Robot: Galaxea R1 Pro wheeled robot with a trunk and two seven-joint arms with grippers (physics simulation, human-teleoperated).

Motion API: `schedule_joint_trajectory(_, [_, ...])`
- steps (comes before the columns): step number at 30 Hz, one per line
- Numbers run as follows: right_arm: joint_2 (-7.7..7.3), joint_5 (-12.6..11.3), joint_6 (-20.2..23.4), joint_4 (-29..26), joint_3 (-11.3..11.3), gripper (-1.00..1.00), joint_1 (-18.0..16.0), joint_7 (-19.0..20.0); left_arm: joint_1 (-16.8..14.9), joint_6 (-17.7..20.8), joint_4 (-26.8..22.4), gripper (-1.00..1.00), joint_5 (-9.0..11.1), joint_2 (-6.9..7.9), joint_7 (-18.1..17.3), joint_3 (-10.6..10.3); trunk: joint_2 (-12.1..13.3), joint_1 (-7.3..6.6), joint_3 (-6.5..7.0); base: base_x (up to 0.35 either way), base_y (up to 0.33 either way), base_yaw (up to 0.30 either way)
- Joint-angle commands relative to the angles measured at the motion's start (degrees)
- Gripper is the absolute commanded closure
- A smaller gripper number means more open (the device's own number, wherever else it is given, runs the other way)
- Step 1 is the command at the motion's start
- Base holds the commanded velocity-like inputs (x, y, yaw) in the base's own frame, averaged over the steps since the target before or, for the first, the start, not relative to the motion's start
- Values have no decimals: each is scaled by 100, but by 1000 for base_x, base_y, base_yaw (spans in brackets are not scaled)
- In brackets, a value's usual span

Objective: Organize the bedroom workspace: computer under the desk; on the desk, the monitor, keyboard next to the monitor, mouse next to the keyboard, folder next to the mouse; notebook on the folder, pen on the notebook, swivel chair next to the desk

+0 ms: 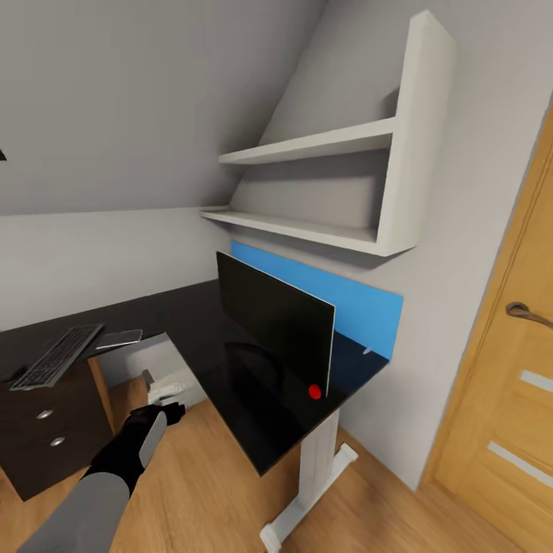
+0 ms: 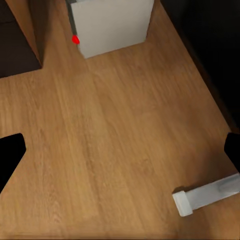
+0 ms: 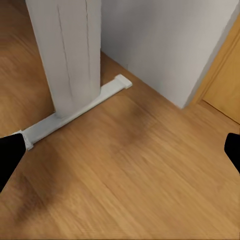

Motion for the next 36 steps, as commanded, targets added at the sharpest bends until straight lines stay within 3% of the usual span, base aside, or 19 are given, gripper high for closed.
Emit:
schedule_joint_trajectory(1, [0,-14,-21,12,26,-100,-8,-14,-3,-96,73,-100,74,2,40,-4,-8,1,-13,-3,0,254])
schedule_joint_trajectory(9, [13,-7,-23,12,24,-100,-8,-20,-3,-915,681,-100,130,52,59,-4,-8,1,-41,-1,0,255])
schedule_joint_trajectory(15, [29,-6,-22,12,26,-100,-8,-17,-3,-1233,1287,-100,430,104,42,-4,-8,1,-62,0,0,245])
schedule_joint_trajectory(18, [34,-5,-22,12,26,-100,-8,-16,-3,-1782,1904,-100,705,125,21,-4,-8,1,-73,0,0,228])
schedule_joint_trajectory(23, [35,-5,-21,12,26,-100,-8,-13,-3,-2671,2829,-100,845,133,-16,-10,-8,1,-90,0,0,162])
schedule_joint_trajectory(27, [32,-5,-21,12,26,-100,-8,-12,-5,-3566,3472,-100,889,135,-323,-12,-8,1,-95,0,0,53])
schedule_joint_trajectory(30, [34,-5,-21,12,26,-100,-8,-12,2,-4158,3623,-100,898,135,-569,-12,-8,1,-96,0,0,19])
schedule_joint_trajectory(36, [32,-5,-18,12,26,-100,-8,-11,283,-4677,3706,-100,904,139,-734,-12,-8,1,-97,0,0,6])
